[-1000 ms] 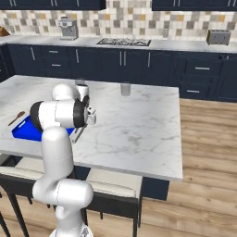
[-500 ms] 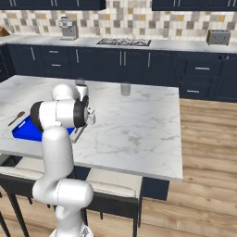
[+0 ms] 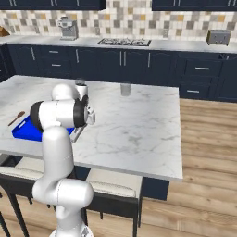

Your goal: Take the tongs from the drawer on the right and place them on the dining counter next to the tray containing the hot dog.

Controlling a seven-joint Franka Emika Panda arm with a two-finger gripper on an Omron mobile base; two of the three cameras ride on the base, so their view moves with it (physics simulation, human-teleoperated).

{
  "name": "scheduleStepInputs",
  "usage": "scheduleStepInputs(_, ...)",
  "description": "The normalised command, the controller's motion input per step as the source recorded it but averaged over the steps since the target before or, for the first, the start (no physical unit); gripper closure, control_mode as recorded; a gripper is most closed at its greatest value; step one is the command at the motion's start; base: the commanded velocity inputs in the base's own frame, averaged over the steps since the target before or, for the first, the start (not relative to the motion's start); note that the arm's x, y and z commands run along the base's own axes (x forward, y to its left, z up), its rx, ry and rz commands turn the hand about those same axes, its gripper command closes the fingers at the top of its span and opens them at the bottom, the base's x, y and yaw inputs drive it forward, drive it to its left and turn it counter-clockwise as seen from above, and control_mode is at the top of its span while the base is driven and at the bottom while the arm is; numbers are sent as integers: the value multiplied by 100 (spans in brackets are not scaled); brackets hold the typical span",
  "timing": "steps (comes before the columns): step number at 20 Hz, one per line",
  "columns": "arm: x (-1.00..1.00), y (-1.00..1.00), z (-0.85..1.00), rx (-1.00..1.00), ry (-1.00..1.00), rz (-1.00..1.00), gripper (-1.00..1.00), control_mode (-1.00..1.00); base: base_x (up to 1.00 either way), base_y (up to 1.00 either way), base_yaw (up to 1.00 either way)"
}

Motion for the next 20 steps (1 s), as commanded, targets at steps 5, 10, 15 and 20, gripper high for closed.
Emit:
scheduleStepInputs(5,-2,0,43,0,-2,0,-100,-100,0,0,0)
scheduleStepInputs(10,-10,0,76,0,-6,0,-100,-100,0,0,0)
scheduleStepInputs(15,-45,0,61,0,-16,2,-100,-100,0,0,0)
scheduleStepInputs(20,-74,-8,26,0,-36,5,-100,-100,0,0,0)
